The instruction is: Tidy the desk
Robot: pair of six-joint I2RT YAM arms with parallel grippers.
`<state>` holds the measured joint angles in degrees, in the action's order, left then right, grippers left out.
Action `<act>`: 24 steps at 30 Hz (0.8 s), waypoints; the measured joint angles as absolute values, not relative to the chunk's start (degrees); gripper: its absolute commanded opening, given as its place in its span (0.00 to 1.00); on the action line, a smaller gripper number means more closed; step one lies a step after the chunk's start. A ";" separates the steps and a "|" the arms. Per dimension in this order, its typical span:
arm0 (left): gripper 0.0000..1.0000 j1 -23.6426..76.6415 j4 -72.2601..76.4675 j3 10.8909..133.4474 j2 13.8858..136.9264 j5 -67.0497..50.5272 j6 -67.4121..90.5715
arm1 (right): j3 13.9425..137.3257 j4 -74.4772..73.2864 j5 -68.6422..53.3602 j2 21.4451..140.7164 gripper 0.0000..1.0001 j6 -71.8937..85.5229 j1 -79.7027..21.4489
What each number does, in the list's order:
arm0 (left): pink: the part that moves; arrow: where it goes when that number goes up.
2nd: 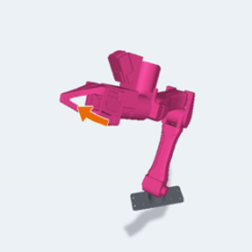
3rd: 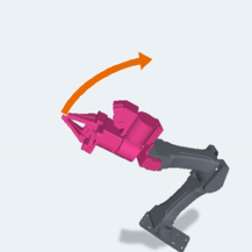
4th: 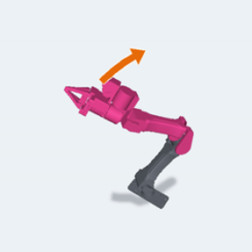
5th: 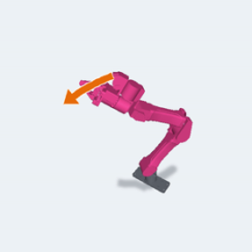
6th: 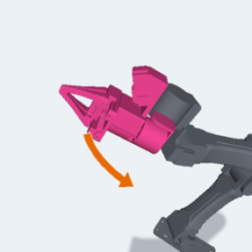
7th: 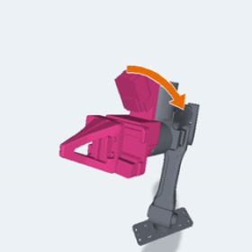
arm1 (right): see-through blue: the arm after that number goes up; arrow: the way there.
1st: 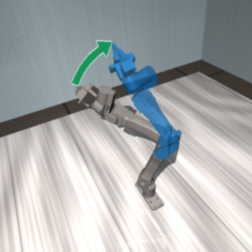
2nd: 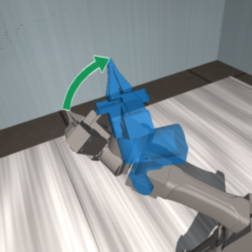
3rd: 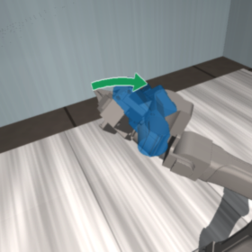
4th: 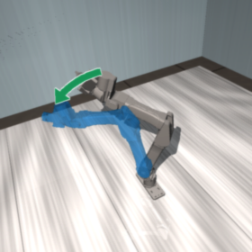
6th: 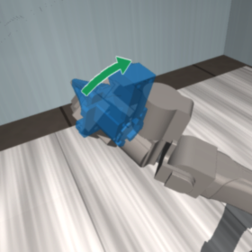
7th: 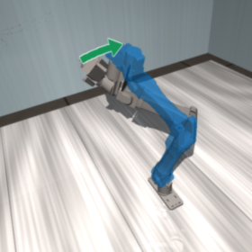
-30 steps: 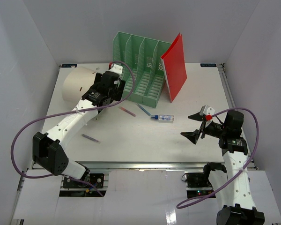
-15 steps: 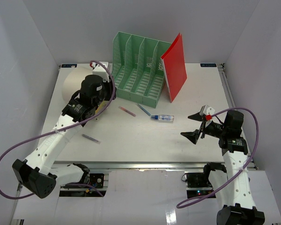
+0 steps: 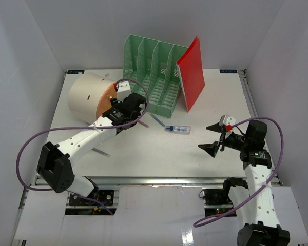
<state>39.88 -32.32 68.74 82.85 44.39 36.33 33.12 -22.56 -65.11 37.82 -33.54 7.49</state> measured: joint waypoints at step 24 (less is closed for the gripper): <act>0.66 39.50 -53.88 89.17 110.65 74.27 52.09 | 33.12 -22.57 -65.10 38.37 0.98 -33.52 7.55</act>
<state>39.50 -53.88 89.17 110.65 74.27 52.09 33.12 -22.57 -65.10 38.37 -33.52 7.55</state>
